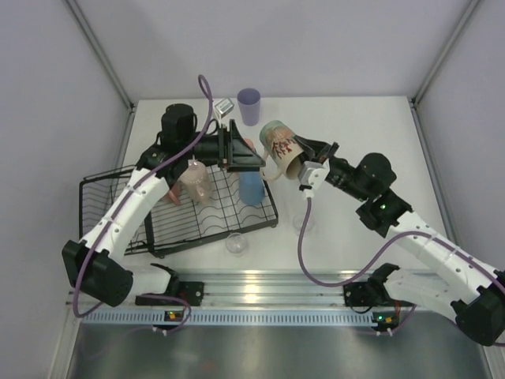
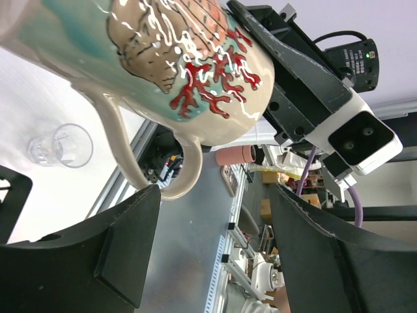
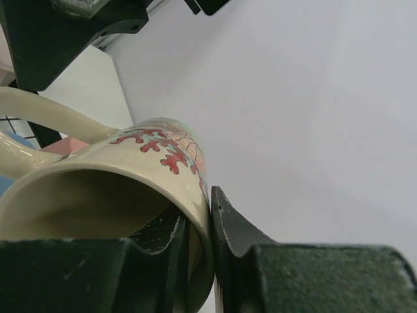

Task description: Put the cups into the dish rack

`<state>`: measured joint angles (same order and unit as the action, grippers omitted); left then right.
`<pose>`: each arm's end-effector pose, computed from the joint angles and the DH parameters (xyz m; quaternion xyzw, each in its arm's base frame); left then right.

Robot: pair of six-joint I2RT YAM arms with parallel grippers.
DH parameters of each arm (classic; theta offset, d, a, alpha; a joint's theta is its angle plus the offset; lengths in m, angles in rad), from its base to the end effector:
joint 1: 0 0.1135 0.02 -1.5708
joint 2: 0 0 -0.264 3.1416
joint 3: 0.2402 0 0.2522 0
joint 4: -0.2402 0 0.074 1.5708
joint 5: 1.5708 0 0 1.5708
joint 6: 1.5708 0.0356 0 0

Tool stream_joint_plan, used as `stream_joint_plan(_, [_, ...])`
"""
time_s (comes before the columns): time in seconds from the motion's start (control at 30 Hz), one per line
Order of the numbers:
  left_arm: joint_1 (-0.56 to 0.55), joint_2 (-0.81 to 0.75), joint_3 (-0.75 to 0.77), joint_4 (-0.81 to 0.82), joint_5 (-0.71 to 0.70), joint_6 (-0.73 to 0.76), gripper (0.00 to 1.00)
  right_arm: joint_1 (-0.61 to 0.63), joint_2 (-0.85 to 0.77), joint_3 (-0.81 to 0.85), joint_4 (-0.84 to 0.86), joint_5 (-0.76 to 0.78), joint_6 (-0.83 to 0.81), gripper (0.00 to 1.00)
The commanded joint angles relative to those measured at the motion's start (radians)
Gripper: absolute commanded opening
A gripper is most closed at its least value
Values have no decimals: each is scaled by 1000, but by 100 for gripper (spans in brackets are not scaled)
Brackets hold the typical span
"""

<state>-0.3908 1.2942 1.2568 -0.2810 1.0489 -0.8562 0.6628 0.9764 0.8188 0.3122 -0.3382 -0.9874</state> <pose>0.2491 -0.1360 0.3895 0.1238 0.7501 -0.6256 0.1749 0.1739 0.1507 0.3696 -0.5577 0.3411 -0.0130 0.7566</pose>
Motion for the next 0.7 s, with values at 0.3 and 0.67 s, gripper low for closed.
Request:
stream_joint_plan(0.3, [21,68,50,-35,54,57,72,-17,-24,54,324,-68,50,0])
stream_joint_plan(0.67, [-43,43,30,158,103,-126,60,-11,30,37,442,-111,108,0])
